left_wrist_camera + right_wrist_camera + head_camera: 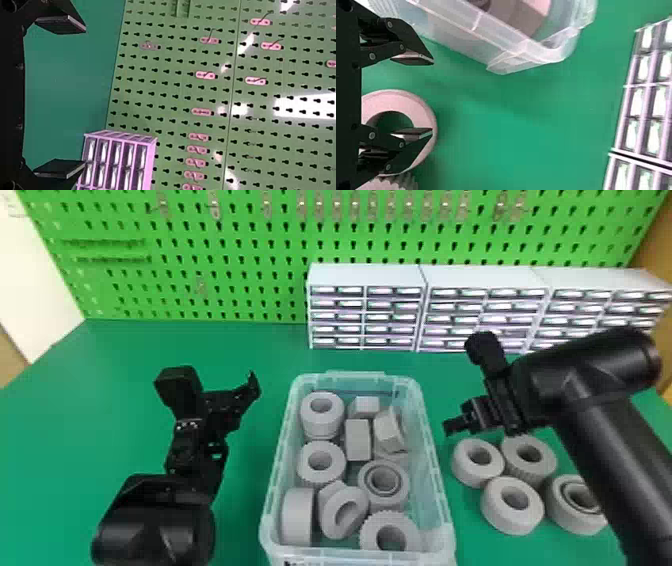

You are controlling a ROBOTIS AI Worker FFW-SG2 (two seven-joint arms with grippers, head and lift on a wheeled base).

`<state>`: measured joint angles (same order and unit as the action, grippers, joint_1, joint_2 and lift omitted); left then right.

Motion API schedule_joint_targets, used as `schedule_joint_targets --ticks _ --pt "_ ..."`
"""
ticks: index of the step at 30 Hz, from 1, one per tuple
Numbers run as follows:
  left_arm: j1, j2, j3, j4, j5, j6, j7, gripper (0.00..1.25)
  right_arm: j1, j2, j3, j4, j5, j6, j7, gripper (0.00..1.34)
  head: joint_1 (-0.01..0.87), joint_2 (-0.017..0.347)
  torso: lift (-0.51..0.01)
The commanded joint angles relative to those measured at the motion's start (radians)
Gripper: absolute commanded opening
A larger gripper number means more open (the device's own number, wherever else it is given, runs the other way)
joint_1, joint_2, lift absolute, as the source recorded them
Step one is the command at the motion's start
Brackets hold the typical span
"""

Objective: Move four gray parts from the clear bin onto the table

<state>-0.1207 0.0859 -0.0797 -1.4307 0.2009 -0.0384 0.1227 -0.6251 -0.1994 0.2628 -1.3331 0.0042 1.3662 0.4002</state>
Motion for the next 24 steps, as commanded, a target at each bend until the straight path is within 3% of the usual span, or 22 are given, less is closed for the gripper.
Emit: schedule_joint_targets --ticks 1,24 --pt "0.001 0.0 0.0 -0.001 0.0 0.0 0.0 1.15 0.004 0.0 -0.017 -0.052 0.0 0.007 -0.001 0.72 0.693 0.072 -0.052" --pt "0.001 0.0 -0.003 0.001 0.0 0.0 0.0 1.15 0.048 0.001 -0.112 -0.264 0.01 -0.035 0.0 0.72 0.693 0.072 -0.052"
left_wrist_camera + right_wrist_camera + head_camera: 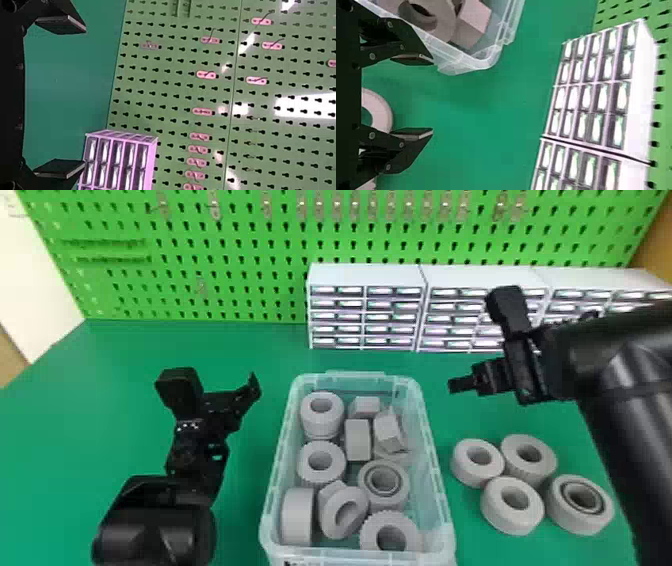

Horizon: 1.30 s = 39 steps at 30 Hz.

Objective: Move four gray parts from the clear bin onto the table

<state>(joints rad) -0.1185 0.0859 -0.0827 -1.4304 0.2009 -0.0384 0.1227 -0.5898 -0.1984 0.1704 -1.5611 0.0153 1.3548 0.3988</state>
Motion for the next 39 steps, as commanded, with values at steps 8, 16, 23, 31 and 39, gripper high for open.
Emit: schedule_joint_targets --ticks 8,16,23,31,39 --pt "-0.001 0.0 0.0 -0.001 0.002 0.0 0.0 1.15 0.041 0.002 -0.057 -0.083 -0.021 -0.092 0.0 0.72 0.693 0.072 -0.052" --pt "0.0 0.0 -0.002 0.001 0.002 0.0 0.002 1.15 0.087 0.008 -0.101 -0.143 -0.021 -0.21 0.0 0.72 0.693 0.072 -0.052" --pt "0.0 0.0 -0.002 0.001 0.002 0.0 0.002 1.15 0.146 0.022 -0.155 -0.206 -0.034 -0.364 -0.032 0.72 0.693 0.072 -0.052" --pt "0.003 0.0 0.0 0.001 0.002 0.0 0.002 1.15 0.232 0.042 -0.215 -0.266 -0.106 -0.543 -0.144 0.72 0.693 0.072 -0.052" --pt "0.013 0.0 0.003 0.001 0.005 0.0 0.002 1.15 0.328 0.076 -0.288 -0.307 -0.135 -0.703 -0.196 0.72 0.693 0.072 -0.052"
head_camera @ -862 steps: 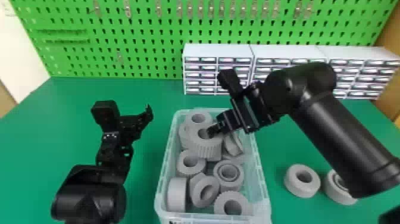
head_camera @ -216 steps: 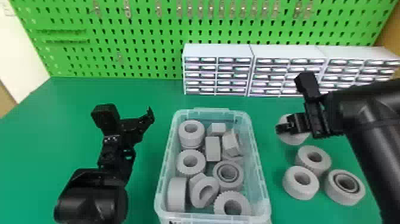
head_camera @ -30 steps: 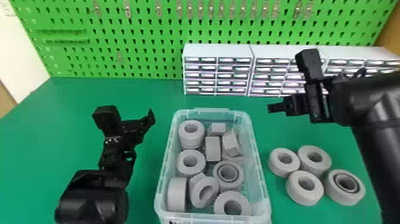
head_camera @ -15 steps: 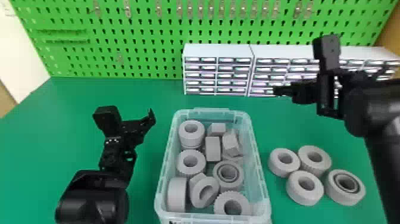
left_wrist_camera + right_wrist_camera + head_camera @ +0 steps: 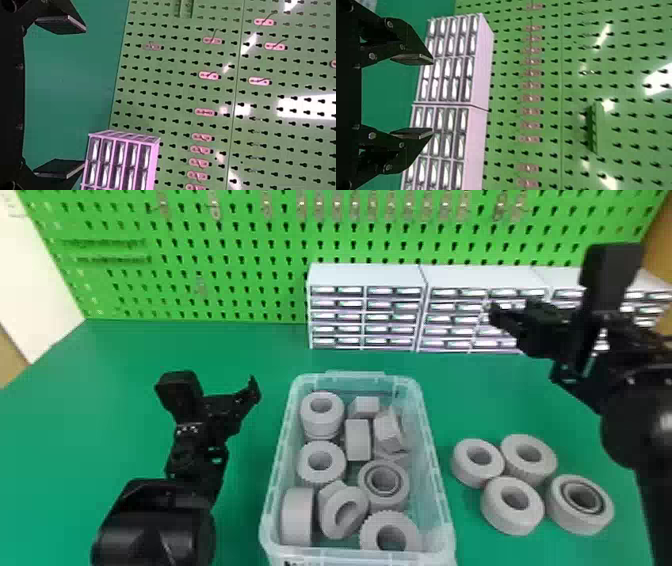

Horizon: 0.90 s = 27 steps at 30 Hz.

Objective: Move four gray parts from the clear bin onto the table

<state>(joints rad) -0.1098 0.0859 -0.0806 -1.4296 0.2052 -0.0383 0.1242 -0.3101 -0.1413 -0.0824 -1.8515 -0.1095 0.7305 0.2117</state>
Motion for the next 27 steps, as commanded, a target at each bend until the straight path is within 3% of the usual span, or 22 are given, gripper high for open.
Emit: schedule_joint_targets --ticks 1,12,19,27 --pt "0.004 0.0 0.002 0.0 0.0 0.0 0.0 1.15 0.059 0.023 -0.043 -0.02 -0.01 -0.102 -0.014 0.72 0.693 0.072 -0.052" --pt "-0.007 -0.005 0.008 -0.002 0.002 -0.017 0.0 1.15 0.112 0.031 -0.074 -0.021 -0.016 -0.249 -0.018 0.72 0.693 0.072 -0.052" --pt "-0.021 -0.028 0.024 -0.002 -0.007 -0.037 -0.001 1.15 0.17 0.043 -0.1 -0.021 -0.018 -0.345 -0.057 0.73 0.693 0.072 -0.052" --pt "-0.004 -0.049 0.035 -0.028 -0.029 -0.066 -0.001 1.15 0.246 0.039 -0.099 -0.031 -0.016 -0.384 -0.081 0.73 0.693 0.072 -0.052"
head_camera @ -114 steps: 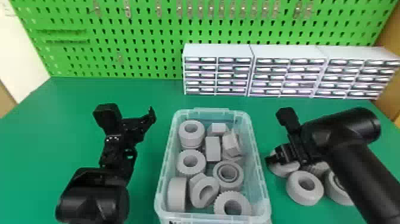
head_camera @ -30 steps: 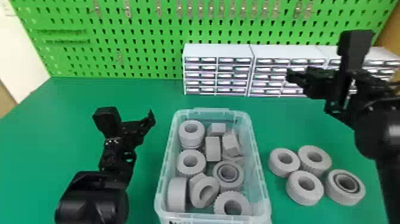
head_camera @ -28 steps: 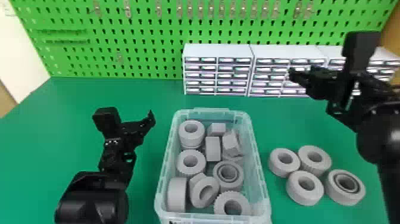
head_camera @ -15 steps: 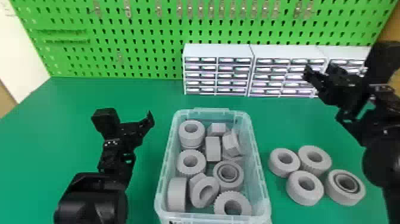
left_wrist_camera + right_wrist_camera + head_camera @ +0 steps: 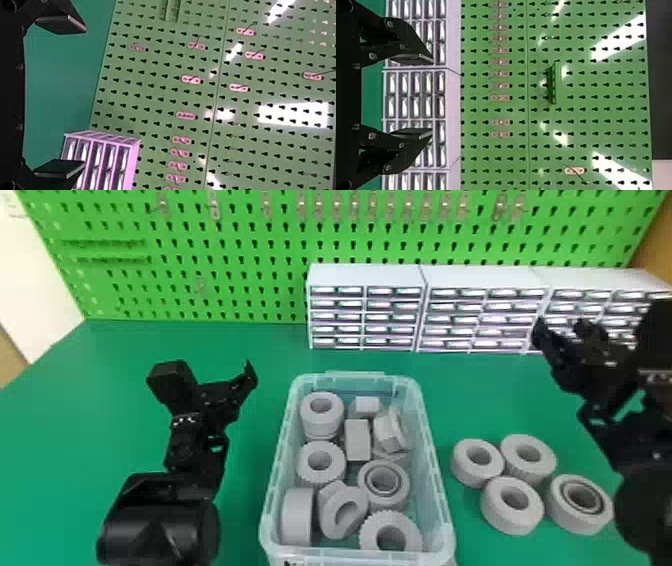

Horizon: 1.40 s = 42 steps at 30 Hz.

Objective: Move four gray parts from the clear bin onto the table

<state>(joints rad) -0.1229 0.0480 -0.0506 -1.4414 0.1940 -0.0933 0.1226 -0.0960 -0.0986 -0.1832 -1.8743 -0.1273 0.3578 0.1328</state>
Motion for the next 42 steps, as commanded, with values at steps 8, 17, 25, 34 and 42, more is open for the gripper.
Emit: schedule_joint_targets --ticks 8,17,25,34,42 --pt "0.012 -0.019 0.001 -0.05 -0.048 -0.023 -0.029 1.15 0.093 0.0 0.007 -0.029 0.021 -0.051 -0.005 0.73 0.693 0.072 -0.052" --pt "0.019 -0.031 0.006 -0.077 -0.082 -0.017 -0.066 1.15 0.151 -0.024 0.008 -0.054 0.054 -0.08 -0.019 0.73 0.693 0.072 -0.052" --pt "0.015 -0.034 -0.006 -0.082 -0.084 -0.006 -0.072 1.15 0.176 -0.03 0.013 -0.046 0.083 -0.129 -0.025 0.73 0.693 0.072 -0.052" --pt "0.015 -0.036 -0.015 -0.082 -0.093 0.001 -0.077 1.15 0.193 -0.027 0.028 -0.032 0.084 -0.184 -0.038 0.73 0.693 0.072 -0.052" --pt "0.015 -0.037 -0.017 -0.082 -0.104 0.003 -0.086 1.15 0.196 -0.033 0.042 -0.032 0.084 -0.186 -0.042 0.73 0.693 0.072 -0.052"
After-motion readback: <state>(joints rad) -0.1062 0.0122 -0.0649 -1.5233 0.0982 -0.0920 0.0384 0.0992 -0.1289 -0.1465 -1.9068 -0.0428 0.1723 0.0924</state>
